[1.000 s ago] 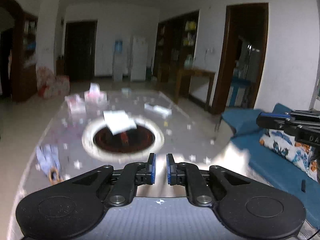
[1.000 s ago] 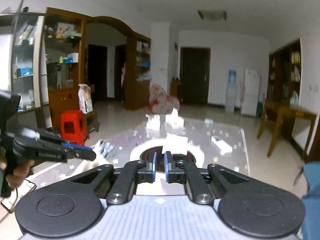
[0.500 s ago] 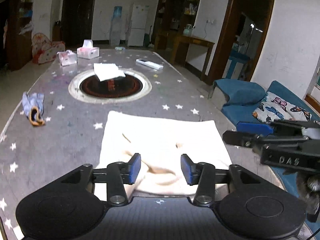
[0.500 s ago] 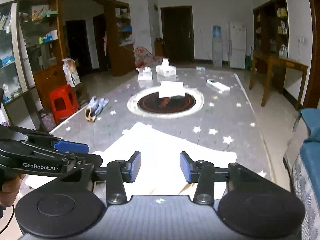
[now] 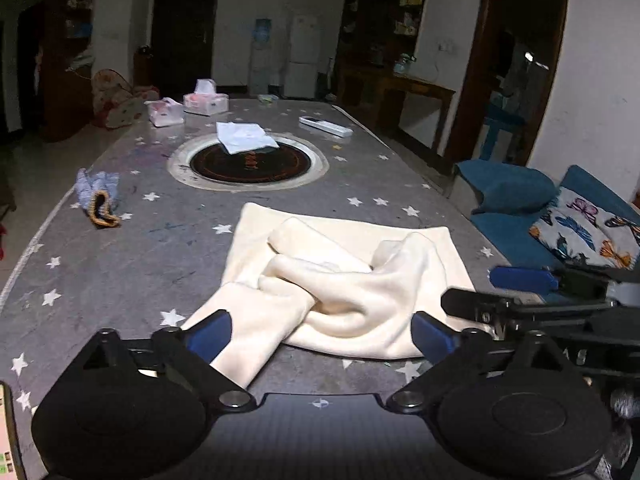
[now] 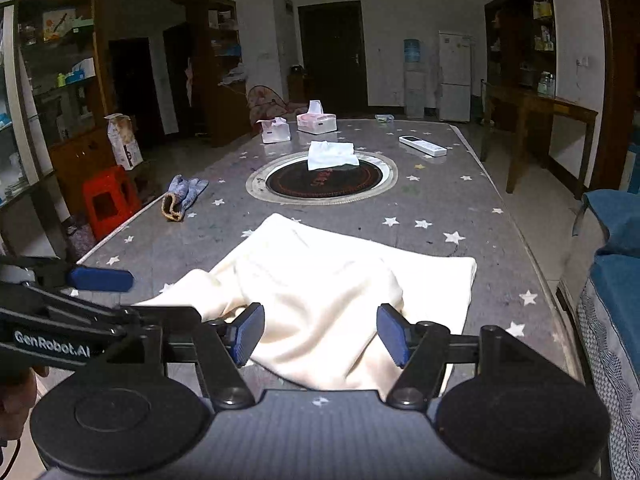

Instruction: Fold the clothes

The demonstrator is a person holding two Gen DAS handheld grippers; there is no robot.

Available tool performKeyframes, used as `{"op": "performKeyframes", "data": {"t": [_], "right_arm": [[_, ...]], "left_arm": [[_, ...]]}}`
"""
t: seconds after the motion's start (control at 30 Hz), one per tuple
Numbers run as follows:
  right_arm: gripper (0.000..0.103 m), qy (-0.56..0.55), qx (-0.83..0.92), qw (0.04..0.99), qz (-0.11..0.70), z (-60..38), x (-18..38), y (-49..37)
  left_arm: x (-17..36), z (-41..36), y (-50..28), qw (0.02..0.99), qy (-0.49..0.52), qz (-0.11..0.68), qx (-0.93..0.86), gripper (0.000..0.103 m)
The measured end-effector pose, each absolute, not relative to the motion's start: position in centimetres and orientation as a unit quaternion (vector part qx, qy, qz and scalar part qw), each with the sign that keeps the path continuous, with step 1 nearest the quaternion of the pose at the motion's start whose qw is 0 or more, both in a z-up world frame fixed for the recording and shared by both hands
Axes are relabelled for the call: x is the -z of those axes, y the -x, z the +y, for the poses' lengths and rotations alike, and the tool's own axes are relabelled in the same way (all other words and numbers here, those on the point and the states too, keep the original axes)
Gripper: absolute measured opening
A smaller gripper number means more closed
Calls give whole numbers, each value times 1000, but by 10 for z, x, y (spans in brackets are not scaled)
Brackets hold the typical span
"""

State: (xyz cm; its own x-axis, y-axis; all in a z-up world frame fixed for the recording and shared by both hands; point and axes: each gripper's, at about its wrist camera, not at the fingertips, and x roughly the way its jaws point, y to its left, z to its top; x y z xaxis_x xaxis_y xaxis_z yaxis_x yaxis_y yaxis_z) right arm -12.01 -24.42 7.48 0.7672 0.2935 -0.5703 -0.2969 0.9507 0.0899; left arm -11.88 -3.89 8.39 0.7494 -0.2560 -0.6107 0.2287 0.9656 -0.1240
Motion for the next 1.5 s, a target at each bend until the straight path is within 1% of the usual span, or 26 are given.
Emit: {"op": "performKeyframes", "data": {"t": [0.07, 0.3, 0.53, 1.0, 1.5], "right_arm": [[65, 1, -154, 941, 302, -243, -74, 125], [75, 1, -146, 943, 298, -244, -72, 135], [80, 3, -139, 944, 299, -245, -67, 143], [84, -10, -131, 942, 309, -244, -57, 158], [85, -14, -124, 941, 315, -244, -52, 160]], "left_arm": [[-84, -38, 122, 937, 21, 326, 124, 103], [-82, -33, 129, 938, 28, 328, 112, 103], [-75, -32, 136, 936, 26, 336, 100, 103], [-67, -25, 147, 932, 42, 349, 93, 103], [-64, -27, 148, 930, 39, 354, 89, 103]]}}
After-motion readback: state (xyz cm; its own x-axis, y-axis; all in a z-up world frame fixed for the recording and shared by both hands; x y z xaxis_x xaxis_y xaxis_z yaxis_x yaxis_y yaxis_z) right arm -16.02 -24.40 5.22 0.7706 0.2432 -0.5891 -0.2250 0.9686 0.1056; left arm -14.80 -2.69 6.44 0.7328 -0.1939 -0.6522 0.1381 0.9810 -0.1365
